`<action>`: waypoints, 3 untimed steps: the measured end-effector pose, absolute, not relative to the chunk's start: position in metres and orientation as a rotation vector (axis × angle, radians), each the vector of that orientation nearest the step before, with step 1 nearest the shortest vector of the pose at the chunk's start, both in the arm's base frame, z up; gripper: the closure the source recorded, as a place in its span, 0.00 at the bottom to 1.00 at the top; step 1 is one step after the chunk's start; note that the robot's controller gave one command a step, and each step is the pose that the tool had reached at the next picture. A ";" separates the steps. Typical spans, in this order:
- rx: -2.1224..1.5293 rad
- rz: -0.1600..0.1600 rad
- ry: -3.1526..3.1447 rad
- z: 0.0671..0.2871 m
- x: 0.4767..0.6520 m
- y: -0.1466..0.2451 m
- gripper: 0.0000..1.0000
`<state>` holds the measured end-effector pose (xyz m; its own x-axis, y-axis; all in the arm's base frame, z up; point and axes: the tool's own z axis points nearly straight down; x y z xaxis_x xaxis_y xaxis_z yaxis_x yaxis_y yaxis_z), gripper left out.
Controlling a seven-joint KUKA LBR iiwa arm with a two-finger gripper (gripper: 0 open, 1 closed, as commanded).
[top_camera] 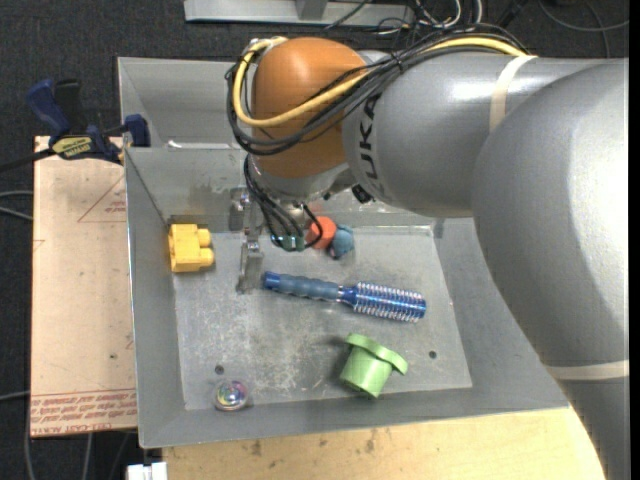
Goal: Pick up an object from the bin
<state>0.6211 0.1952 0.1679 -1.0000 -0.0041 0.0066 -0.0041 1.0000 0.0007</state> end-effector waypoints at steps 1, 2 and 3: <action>-0.058 0.005 -3.137 0.140 0.599 0.120 0.00; -0.184 0.002 -3.131 0.068 0.609 0.093 0.00; -0.183 -0.003 -3.137 0.073 0.611 0.095 1.00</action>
Offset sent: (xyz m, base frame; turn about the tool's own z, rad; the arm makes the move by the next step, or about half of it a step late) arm -0.0217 -0.0704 -0.0250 0.0338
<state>0.6105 0.0948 0.0727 -0.9932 0.1164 -0.0006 0.1164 0.9932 0.0017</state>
